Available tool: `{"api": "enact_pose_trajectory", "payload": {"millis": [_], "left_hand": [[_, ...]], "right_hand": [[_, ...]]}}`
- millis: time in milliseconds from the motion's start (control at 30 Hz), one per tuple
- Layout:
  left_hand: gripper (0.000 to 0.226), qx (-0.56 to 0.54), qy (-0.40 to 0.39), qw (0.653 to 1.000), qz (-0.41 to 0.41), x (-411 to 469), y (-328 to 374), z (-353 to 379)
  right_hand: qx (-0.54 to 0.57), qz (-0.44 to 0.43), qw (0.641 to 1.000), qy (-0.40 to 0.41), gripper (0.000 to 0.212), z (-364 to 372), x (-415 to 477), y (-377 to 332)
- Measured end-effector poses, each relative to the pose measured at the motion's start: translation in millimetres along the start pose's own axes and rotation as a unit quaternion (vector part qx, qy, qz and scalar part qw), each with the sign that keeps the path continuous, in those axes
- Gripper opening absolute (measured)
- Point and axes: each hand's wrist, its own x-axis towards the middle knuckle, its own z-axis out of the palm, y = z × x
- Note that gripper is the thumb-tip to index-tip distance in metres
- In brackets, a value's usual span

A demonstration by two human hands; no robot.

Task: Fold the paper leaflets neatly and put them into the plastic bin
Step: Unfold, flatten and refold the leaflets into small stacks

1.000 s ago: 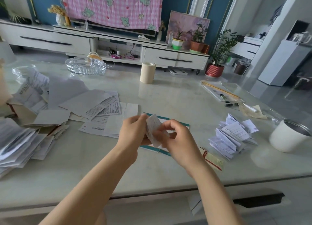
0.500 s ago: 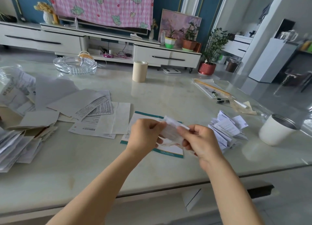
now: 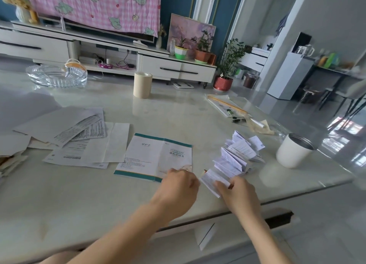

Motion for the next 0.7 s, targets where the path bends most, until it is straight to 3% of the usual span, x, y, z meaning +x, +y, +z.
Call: {"api": "enact_pose_trajectory", "payload": {"millis": [100, 267, 367, 500, 633, 700], "left_hand": [[0.035, 0.107, -0.028, 0.992, 0.061, -1.1, 6.6, 22.0], [0.075, 0.173, -0.034, 0.977, 0.122, -0.6, 13.0, 38.3], [0.050, 0.199, -0.011, 0.971, 0.131, 6.7, 10.6, 44.3], [0.047, 0.232, 0.009, 0.961, 0.150, 19.0, 4.4, 50.6], [0.042, 0.235, -0.021, 0.958, 0.164, 27.4, 4.6, 49.5], [0.040, 0.207, 0.011, 0.962, 0.178, 31.2, 3.5, 46.6]], "right_hand": [[-0.039, -0.016, 0.998, 0.036, 0.039, 3.6, -6.6, -6.0], [-0.041, -0.015, 0.997, 0.062, 0.039, 1.9, -7.0, -8.5], [-0.014, -0.029, 0.999, 0.034, 0.027, 0.0, -3.1, -5.3], [0.039, -0.058, 0.998, -0.002, 0.011, -7.5, 5.8, 2.0], [0.045, -0.067, 0.996, -0.029, 0.017, -11.5, 8.4, 8.9], [0.014, -0.073, 0.997, -0.029, 0.020, -12.6, 8.1, 8.6]]}}
